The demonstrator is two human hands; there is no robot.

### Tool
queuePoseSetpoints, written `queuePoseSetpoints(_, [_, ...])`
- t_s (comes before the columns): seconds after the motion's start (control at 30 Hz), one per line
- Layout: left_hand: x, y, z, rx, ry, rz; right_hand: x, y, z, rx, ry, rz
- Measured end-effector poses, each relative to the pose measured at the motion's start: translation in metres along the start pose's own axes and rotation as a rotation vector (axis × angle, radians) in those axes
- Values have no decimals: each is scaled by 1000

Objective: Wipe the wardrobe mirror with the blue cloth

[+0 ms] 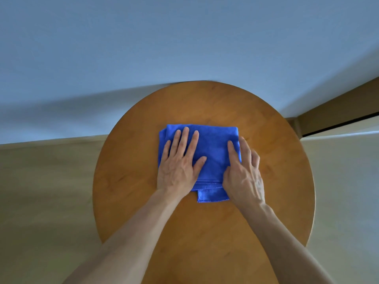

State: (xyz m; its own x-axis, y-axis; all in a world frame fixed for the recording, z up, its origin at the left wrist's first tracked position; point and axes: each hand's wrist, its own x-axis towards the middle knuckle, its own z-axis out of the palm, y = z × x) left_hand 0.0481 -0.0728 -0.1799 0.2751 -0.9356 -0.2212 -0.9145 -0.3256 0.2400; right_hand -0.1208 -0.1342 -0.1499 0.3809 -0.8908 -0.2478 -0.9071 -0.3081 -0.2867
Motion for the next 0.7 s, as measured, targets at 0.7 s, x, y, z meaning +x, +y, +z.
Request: queuePoseSetpoints(0.7, [-43,-27,-12,122,-178,-107,8,22,-4,-163,-120,-71])
